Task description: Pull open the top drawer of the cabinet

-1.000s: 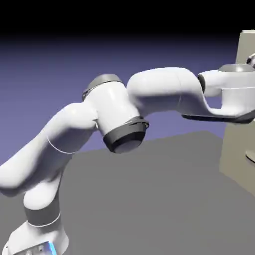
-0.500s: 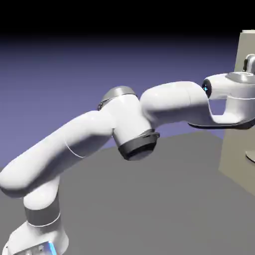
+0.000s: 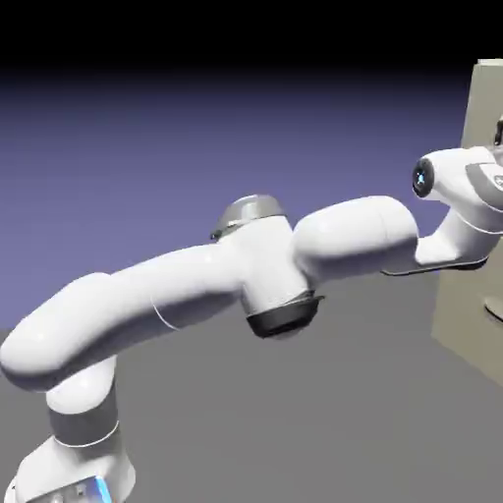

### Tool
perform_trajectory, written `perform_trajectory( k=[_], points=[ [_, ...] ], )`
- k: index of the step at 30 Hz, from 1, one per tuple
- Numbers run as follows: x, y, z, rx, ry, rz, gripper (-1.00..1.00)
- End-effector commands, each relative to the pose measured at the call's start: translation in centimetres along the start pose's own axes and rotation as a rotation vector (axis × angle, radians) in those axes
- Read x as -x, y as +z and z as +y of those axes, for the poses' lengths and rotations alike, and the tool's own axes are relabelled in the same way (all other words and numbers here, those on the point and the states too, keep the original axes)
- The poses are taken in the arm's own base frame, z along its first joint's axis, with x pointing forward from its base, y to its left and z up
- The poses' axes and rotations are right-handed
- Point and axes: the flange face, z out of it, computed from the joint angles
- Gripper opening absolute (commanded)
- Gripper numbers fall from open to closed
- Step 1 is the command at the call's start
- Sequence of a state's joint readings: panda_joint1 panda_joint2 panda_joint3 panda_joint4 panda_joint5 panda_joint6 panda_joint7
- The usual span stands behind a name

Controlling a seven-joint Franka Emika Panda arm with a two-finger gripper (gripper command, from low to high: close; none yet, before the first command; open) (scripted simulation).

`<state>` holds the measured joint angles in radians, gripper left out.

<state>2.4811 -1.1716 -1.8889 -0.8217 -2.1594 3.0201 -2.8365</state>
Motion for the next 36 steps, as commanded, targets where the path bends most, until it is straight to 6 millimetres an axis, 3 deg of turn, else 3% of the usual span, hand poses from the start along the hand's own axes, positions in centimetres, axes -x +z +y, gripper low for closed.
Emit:
perform_trajectory(
  k=[1, 7, 16, 26, 36],
  points=[
    [0.1, 0.0, 0.1, 0.001, -0.003, -0.001, -1.0],
    [0.1, -0.9, -0.2, -0.003, -0.002, -0.001, -1.0],
    [0.1, -4.8, -0.2, -0.003, -0.002, -0.001, -1.0],
    [0.1, -11.4, -0.2, -0.003, -0.001, -0.001, -1.0],
    [0.1, -20.1, -0.1, -0.003, -0.002, -0.001, -1.0]
  ],
)
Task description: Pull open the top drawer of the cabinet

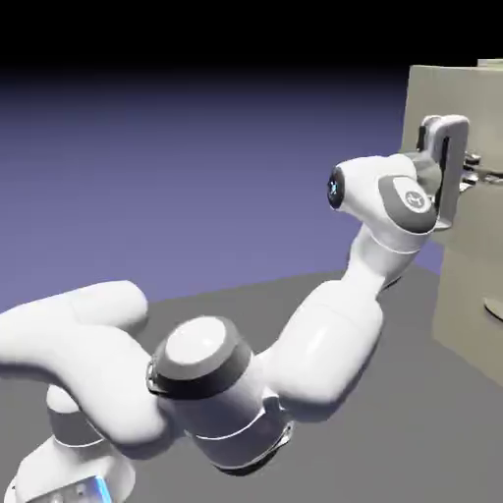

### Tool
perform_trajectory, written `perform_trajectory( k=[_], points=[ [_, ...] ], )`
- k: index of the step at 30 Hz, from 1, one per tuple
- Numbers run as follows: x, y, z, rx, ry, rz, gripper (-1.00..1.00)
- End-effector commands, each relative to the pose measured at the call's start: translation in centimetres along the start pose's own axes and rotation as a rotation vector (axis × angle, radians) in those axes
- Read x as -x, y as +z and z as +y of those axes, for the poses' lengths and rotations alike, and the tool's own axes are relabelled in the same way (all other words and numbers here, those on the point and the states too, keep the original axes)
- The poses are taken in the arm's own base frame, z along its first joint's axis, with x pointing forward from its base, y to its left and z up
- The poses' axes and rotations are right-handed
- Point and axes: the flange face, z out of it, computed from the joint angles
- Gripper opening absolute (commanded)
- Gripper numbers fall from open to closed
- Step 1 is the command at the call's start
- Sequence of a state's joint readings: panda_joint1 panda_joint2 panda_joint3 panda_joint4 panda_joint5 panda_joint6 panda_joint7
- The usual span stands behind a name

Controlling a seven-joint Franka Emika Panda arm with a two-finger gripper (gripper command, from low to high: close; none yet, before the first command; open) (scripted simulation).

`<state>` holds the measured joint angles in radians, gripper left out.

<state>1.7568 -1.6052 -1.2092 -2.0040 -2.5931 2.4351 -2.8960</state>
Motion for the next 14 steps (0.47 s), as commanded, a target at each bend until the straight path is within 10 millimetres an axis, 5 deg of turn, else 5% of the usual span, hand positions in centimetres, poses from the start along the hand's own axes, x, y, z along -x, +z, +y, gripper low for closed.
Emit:
perform_trajectory(
  k=[1, 3, 8, 11, 12, 14],
  points=[
    [-0.1, -1.0, 0.0, 0.002, 0.003, 0.003, -1.0],
    [-0.1, -3.0, 0.0, 0.002, 0.002, 0.003, -1.0],
    [0.0, -2.6, 0.1, 0.002, 0.002, 0.003, -1.0],
    [-0.1, -4.7, 0.0, 0.002, 0.002, 0.003, -1.0],
    [-0.1, -4.7, 0.0, 0.002, 0.002, 0.003, 1.0],
    [-0.1, -5.8, -0.1, 0.002, 0.003, 0.002, 1.0]
  ],
)
